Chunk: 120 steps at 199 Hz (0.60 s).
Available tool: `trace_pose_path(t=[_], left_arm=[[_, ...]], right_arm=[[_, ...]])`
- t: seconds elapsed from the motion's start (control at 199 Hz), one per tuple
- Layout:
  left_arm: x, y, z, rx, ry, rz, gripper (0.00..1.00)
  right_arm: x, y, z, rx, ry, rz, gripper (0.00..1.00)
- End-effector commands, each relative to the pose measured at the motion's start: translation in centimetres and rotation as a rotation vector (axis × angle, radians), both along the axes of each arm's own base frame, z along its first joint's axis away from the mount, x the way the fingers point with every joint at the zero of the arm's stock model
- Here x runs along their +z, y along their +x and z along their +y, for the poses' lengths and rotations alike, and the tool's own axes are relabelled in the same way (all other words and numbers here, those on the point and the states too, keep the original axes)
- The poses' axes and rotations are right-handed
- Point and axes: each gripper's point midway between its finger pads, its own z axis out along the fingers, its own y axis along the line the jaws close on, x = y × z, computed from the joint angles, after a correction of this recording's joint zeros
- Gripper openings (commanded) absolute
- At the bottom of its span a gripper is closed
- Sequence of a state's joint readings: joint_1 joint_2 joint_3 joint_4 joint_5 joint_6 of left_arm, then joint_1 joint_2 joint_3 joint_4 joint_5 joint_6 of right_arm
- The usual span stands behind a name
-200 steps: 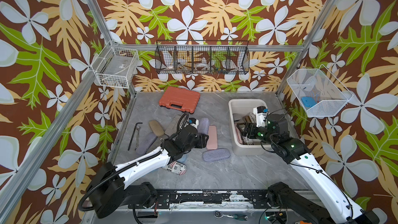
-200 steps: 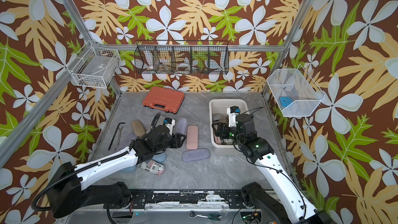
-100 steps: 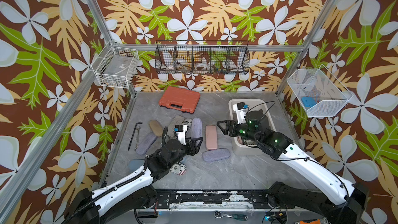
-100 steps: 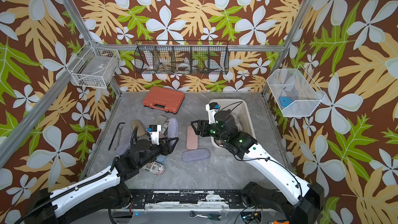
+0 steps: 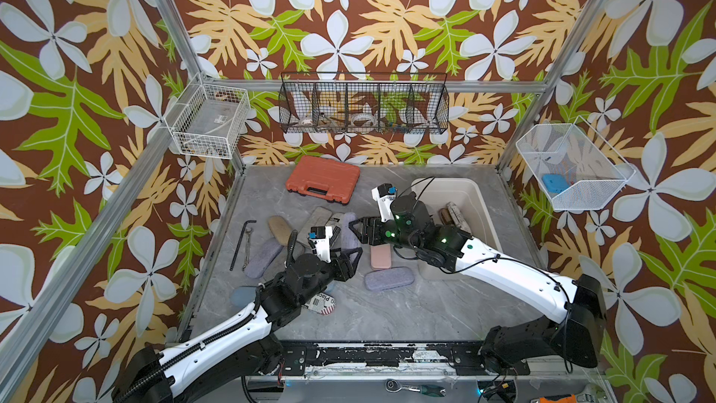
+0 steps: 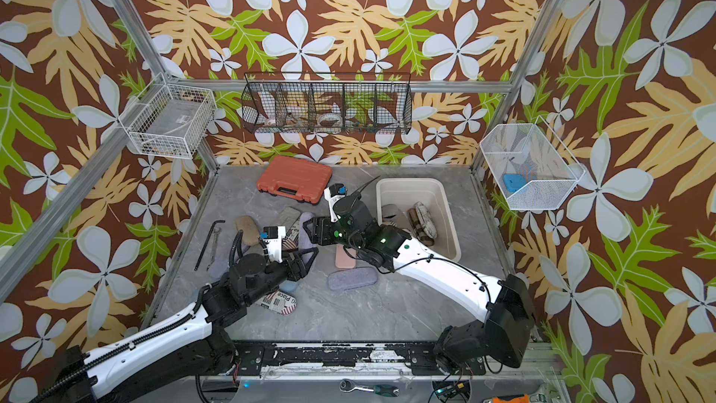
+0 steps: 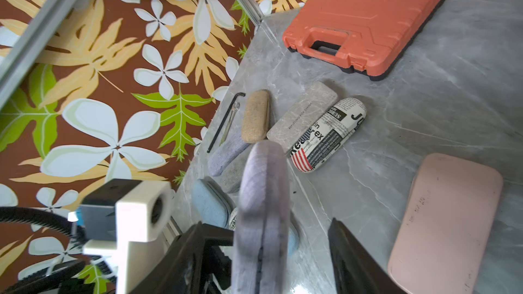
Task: Put the glasses cases into the storage boxes
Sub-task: Place the glasses case in the storage box.
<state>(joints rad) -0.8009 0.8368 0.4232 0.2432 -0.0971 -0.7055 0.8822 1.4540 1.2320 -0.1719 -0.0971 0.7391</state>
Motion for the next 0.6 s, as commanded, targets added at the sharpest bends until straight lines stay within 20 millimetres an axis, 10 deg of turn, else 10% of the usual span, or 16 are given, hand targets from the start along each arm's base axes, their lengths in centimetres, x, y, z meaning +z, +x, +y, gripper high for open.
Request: trace_pose_path(t=[0.0,0.446,0.597], left_arm=[[1.9,0.3,-0.2,0.003,-0.046,-0.058,0.58],[1.9,0.6,-0.6,-0.003,-0.038,-0.068,0.62],[1.8,0.6,-0.2,0.012,-0.039,-0.067,0.77]], right_arm=[[0.2,0.2,1.2,0.002,0.039,0.012,0.59],[-1.1,0.1,2.7,0.056,0.011,0.026,0.31],[0.0,0.2,2.5,0.056,0.023,-0.012,0.29]])
